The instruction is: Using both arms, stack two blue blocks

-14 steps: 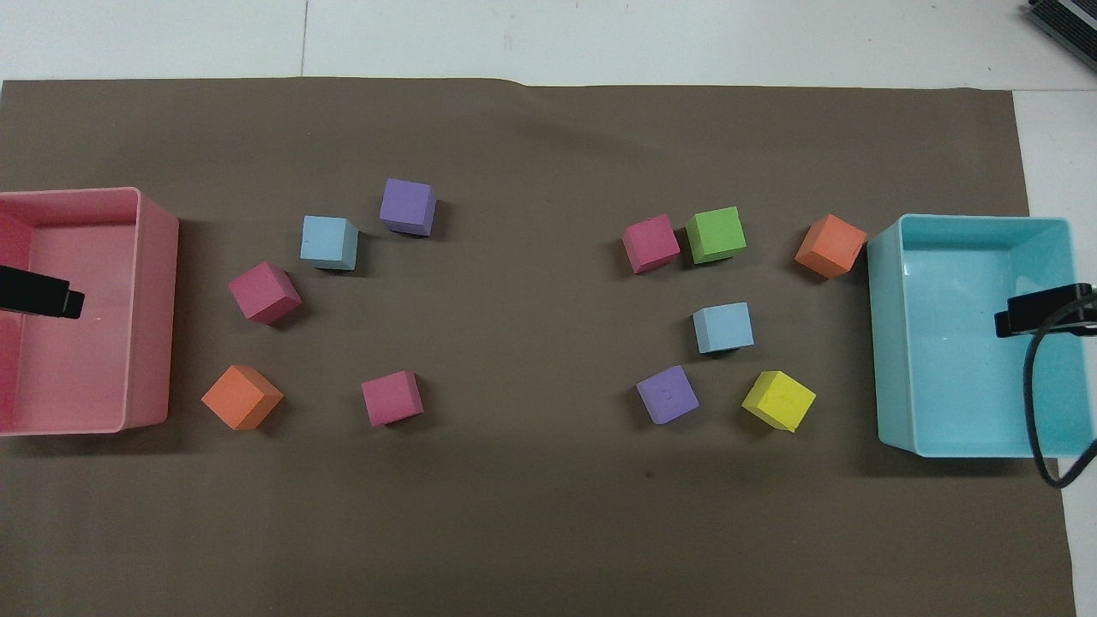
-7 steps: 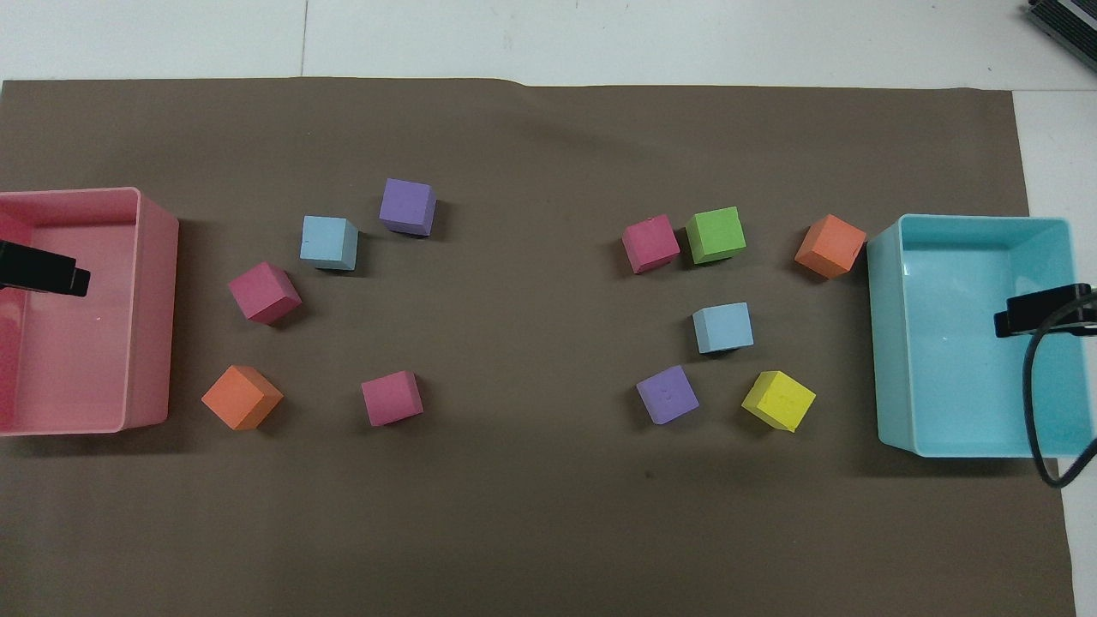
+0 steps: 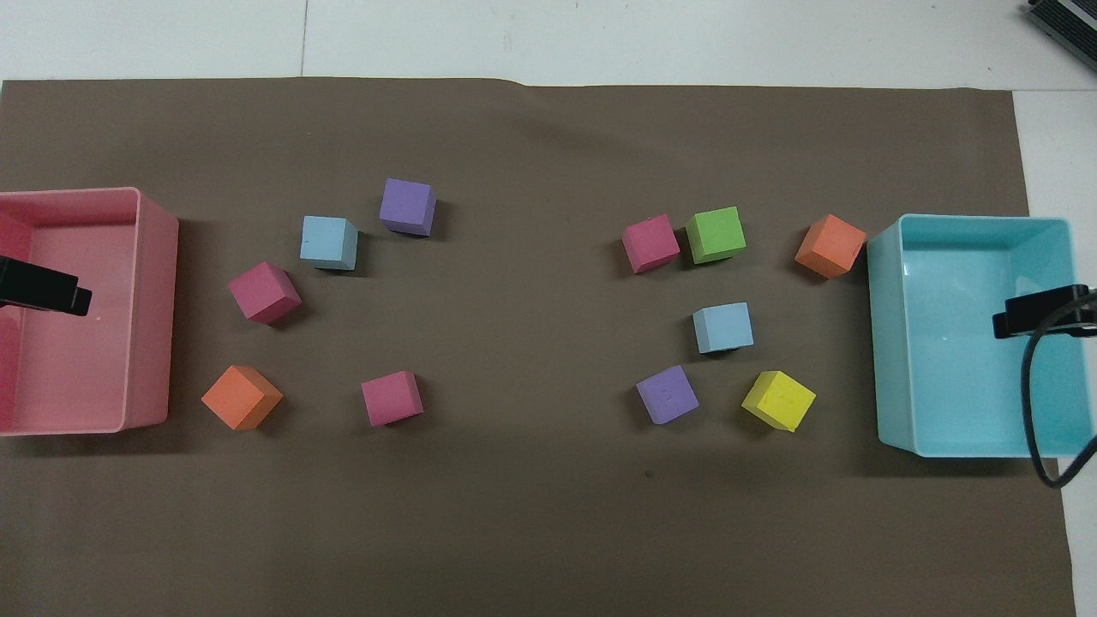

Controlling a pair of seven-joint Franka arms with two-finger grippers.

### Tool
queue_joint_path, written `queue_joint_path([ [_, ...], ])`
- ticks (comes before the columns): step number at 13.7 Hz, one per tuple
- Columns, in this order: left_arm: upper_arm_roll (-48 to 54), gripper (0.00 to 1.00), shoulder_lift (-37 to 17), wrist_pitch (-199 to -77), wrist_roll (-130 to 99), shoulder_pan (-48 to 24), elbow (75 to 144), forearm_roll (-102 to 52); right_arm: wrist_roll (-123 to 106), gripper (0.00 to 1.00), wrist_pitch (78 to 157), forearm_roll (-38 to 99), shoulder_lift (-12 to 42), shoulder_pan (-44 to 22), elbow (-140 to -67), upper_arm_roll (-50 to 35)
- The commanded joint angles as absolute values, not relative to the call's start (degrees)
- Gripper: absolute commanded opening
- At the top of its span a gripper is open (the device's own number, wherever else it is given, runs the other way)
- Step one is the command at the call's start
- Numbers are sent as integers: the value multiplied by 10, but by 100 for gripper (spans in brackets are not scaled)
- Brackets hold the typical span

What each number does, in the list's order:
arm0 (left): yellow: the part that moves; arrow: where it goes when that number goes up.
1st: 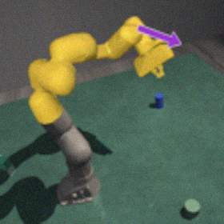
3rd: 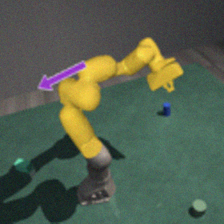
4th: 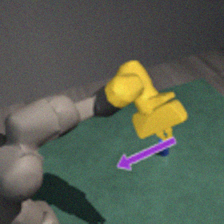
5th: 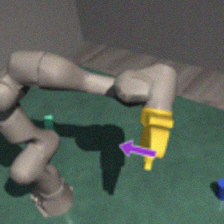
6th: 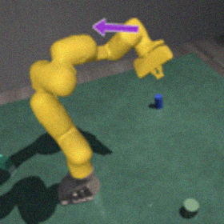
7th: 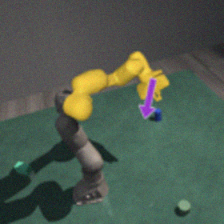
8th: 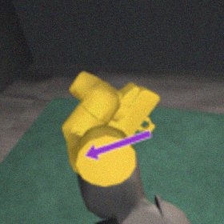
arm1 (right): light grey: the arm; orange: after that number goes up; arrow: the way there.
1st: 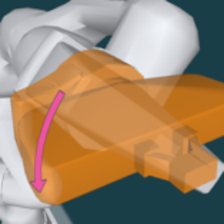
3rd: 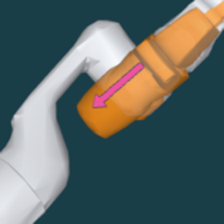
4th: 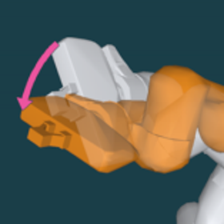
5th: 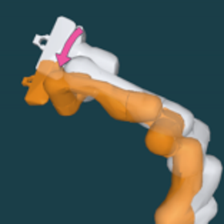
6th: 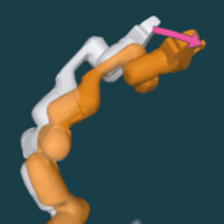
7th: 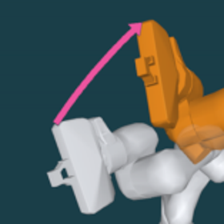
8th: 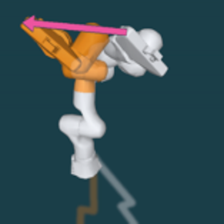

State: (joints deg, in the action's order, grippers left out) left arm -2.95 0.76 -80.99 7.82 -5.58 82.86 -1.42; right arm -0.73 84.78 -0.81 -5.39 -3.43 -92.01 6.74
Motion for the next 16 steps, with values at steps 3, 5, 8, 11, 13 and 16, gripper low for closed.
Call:
queue_joint_path([
  [3, -27, 100, 13, -800, 74, -47, 826, -18, 2, 100, 862, -16, -71, -36, -943, 64],
  [5, -27, 100, 13, -798, 75, -47, 827, -18, 2, 100, 863, -13, -71, -36, -943, 64],
  [8, -27, 100, 13, -803, 76, -47, 828, -18, 2, 100, 863, -13, -71, -36, -944, 65],
  [11, -27, 100, 14, -806, 76, -47, 830, -18, 1, 100, 863, -13, -71, -36, -946, 64],
  [13, -27, 100, 18, -810, 76, -47, 837, -18, -1, 100, 863, -13, -71, -35, -946, 65],
  [16, -27, 100, 25, -812, 76, -48, 846, -18, -1, 100, 858, -13, -73, -36, -947, 65],
])
